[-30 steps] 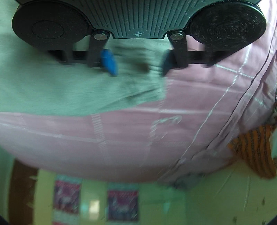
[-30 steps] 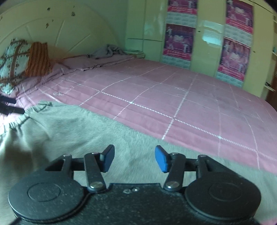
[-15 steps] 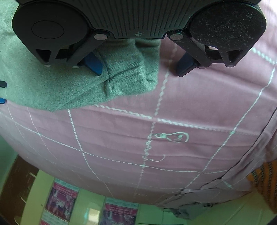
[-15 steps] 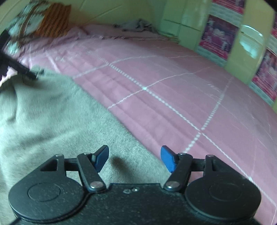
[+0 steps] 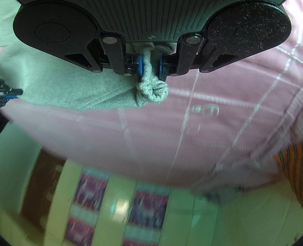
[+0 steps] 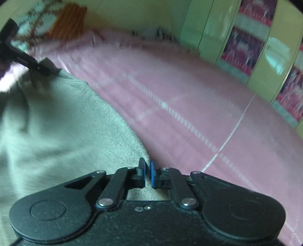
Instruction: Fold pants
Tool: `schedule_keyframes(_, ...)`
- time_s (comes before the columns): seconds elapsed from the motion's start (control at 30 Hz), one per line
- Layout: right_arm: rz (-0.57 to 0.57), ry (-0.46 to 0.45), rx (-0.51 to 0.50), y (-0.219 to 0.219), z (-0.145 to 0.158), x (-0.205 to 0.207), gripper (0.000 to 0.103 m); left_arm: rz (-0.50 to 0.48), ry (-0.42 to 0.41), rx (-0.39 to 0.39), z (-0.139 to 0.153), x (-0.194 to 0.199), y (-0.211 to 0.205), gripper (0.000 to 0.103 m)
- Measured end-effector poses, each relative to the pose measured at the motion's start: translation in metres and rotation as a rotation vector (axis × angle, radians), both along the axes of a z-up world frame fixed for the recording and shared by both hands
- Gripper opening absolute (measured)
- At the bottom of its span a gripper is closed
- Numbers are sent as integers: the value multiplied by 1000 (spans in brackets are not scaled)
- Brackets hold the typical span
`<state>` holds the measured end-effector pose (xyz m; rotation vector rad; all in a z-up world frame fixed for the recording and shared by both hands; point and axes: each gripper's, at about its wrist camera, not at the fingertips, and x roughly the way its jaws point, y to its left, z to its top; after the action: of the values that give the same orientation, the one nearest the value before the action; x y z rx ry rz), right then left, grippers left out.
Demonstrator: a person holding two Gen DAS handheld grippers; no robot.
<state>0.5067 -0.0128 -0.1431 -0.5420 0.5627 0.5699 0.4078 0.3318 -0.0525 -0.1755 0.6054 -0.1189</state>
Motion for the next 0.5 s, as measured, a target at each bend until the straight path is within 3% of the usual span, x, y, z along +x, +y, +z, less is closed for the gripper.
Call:
schedule_keyframes(0.1,25,-113,23,-9,33,-55,5,-25,-85,-7,24,-55,-2,16)
schedule_keyframes(0.17,43,-165,25,-14,48,-97,5,-37,-98,26,30,-93,-4,16)
schedule_keyframes(0.23,62,-188,26,-19,54,-141,5,-24,-78,1,25,-126,-2,16)
schedule_keyframes(0.37,59,-150,29,-24,37,-214,5,9,4,10,0,-171,-13,17)
schedule_keyframes(0.5,-58,-7,14,-15,-6,-229,16,117,64,-25,-15,-199,-16,21)
